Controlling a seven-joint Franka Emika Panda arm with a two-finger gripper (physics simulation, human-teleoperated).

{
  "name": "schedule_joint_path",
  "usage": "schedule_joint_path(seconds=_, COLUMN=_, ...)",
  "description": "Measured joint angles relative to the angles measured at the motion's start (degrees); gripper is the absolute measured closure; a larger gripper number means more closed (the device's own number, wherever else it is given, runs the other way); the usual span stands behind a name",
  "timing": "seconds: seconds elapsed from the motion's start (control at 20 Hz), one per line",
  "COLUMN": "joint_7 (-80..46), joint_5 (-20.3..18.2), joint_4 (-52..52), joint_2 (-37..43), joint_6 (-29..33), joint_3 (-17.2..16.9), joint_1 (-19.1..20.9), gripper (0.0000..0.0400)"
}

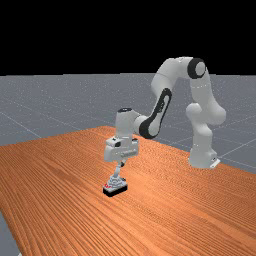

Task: Turn on the trigger

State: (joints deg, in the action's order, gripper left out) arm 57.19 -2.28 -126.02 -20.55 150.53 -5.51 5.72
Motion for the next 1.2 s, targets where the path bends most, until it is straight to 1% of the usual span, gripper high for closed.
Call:
schedule_joint_path(seconds=0.1, joint_7=-0.29, joint_5=0.03, joint_4=-0.99, joint_2=0.59, joint_6=0.39, joint_3=-0.15, joint_1=-0.05, gripper=0.0400)
schedule_joint_path(seconds=0.15, joint_7=-2.22, joint_5=-0.49, joint_4=-1.98, joint_2=1.01, joint_6=2.30, joint_3=-0.44, joint_1=-0.35, gripper=0.0400)
schedule_joint_path(seconds=0.2, joint_7=-2.09, joint_5=-0.69, joint_4=-1.87, joint_2=0.89, joint_6=2.82, joint_3=-0.31, joint_1=-0.24, gripper=0.0400)
schedule_joint_path(seconds=0.25, joint_7=-2.47, joint_5=-0.31, joint_4=-0.89, joint_2=0.50, joint_6=1.27, joint_3=-0.52, joint_1=-0.45, gripper=0.0400)
schedule_joint_path(seconds=0.3, joint_7=-3.60, joint_5=0.84, joint_4=-0.14, joint_2=0.13, joint_6=0.31, joint_3=-1.16, joint_1=-1.10, gripper=0.0400)
schedule_joint_path(seconds=0.35, joint_7=-6.13, joint_5=3.31, joint_4=-0.33, joint_2=0.15, joint_6=0.68, joint_3=-2.58, joint_1=-2.57, gripper=0.0400)
schedule_joint_path(seconds=0.45, joint_7=-7.52, joint_5=4.37, joint_4=-0.53, joint_2=0.24, joint_6=0.81, joint_3=-3.08, joint_1=-3.44, gripper=0.0400)
schedule_joint_path(seconds=0.55, joint_7=-8.08, joint_5=4.44, joint_4=-0.73, joint_2=0.36, joint_6=0.86, joint_3=-2.96, joint_1=-3.85, gripper=0.0400)
schedule_joint_path(seconds=0.6, joint_7=-4.12, joint_5=1.55, joint_4=-0.69, joint_2=0.46, joint_6=0.60, joint_3=-0.88, joint_1=-2.10, gripper=0.0400)
schedule_joint_path(seconds=0.75, joint_7=-5.38, joint_5=1.67, joint_4=-0.83, joint_2=0.54, joint_6=0.61, joint_3=-0.97, joint_1=-2.72, gripper=0.0400)
schedule_joint_path(seconds=0.8, joint_7=-4.79, joint_5=0.71, joint_4=-0.72, joint_2=0.51, joint_6=0.40, joint_3=-0.51, joint_1=-2.30, gripper=0.0400)
schedule_joint_path(seconds=0.85, joint_7=-6.28, joint_5=1.55, joint_4=-0.73, joint_2=0.48, joint_6=0.52, joint_3=-1.19, joint_1=-2.88, gripper=0.0400)
schedule_joint_path(seconds=0.9, joint_7=-2.28, joint_5=-1.94, joint_4=0.22, joint_2=0.04, joint_6=-0.54, joint_3=0.91, joint_1=-0.77, gripper=0.0400)
schedule_joint_path(seconds=1.1, joint_7=-2.41, joint_5=-2.43, joint_4=4.96, joint_2=-1.86, joint_6=-3.01, joint_3=1.16, joint_1=-0.36, gripper=0.0400)
schedule_joint_path(seconds=1.15, joint_7=-4.17, joint_5=-0.81, joint_4=4.40, joint_2=-1.99, joint_6=0.90, joint_3=0.39, joint_1=-1.60, gripper=0.0400)
schedule_joint_path(seconds=1.2, joint_7=-4.48, joint_5=-0.64, joint_4=6.20, joint_2=-2.75, joint_6=-0.76, joint_3=0.30, joint_1=-1.78, gripper=0.0400)
